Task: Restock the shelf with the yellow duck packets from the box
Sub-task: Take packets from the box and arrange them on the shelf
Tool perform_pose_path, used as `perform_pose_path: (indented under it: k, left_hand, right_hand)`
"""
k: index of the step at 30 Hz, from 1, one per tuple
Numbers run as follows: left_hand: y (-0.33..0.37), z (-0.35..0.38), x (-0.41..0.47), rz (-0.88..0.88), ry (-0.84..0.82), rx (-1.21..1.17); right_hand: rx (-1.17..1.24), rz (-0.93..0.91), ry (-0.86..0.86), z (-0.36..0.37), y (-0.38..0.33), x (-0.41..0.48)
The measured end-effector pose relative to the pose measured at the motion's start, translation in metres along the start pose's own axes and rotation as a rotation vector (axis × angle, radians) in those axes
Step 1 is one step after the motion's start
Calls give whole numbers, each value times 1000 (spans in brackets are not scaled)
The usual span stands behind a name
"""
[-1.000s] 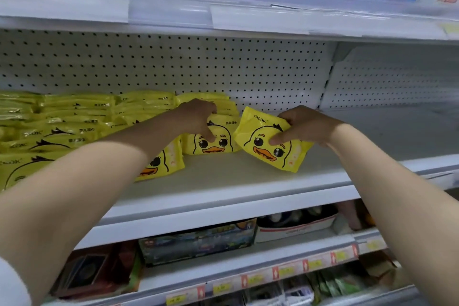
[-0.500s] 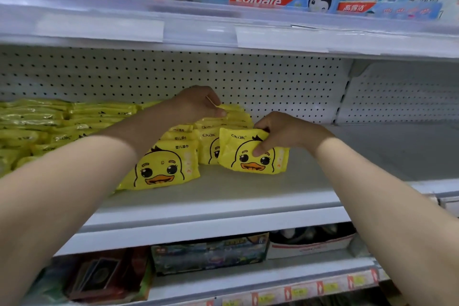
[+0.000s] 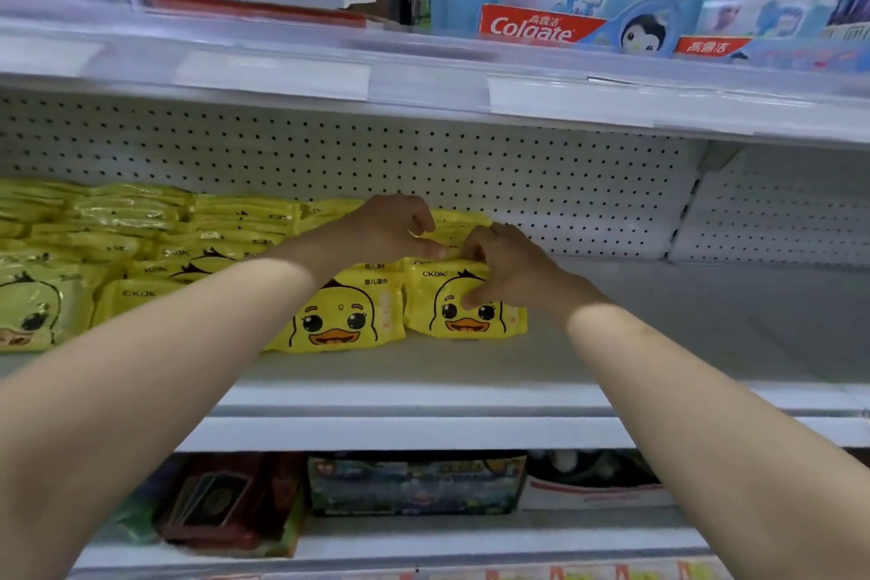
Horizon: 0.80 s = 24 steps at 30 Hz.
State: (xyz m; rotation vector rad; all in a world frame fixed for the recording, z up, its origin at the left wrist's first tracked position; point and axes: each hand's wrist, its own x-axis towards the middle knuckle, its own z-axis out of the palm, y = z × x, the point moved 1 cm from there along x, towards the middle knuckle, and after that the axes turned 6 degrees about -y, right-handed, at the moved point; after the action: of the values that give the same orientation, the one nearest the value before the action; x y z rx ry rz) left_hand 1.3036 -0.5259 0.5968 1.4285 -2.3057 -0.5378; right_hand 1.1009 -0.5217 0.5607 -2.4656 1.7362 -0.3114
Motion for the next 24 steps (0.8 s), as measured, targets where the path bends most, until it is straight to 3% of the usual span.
perform_pose_path:
  k: [8, 18, 24]
  left_hand:
    - [4, 12, -25, -67, 106, 26]
    - [23, 32, -103, -246, 221, 66]
    - [24, 52, -183, -371, 175, 99]
  right_hand:
    - [-13, -1, 76, -2, -7, -28]
    - [-32, -17, -1, -10, -32, -90]
    - [-31, -97, -52, 10, -62, -137]
